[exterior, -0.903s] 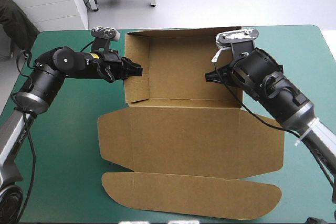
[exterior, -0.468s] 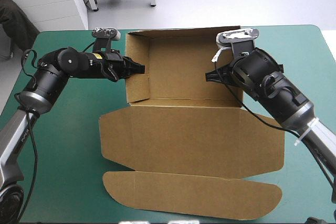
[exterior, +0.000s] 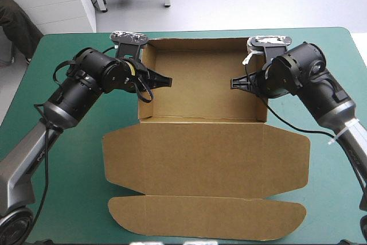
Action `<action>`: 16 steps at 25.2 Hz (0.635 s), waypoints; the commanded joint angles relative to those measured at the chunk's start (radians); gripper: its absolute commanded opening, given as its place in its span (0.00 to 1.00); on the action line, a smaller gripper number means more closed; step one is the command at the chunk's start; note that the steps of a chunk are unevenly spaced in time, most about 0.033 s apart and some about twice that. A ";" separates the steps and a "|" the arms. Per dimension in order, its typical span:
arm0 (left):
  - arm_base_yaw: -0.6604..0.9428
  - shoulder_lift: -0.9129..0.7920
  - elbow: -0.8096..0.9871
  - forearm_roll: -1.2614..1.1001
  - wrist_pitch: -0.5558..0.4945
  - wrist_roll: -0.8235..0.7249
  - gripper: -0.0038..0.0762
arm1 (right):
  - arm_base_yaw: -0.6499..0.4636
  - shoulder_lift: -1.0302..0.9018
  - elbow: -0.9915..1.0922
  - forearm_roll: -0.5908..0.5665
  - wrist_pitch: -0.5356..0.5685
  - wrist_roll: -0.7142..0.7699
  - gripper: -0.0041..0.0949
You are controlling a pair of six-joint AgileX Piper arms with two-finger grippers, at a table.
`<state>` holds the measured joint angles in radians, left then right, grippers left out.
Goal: Fold the box
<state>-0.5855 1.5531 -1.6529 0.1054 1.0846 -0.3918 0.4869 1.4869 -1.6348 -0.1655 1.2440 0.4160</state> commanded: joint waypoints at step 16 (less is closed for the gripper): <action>-0.009 0.212 -0.055 0.113 0.066 -0.027 0.04 | -0.096 0.254 -0.033 0.126 0.008 -0.162 0.04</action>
<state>-0.5854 1.7951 -1.6778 0.1586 1.1748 -0.4508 0.4060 1.7676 -1.6343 -0.0478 1.2366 0.2997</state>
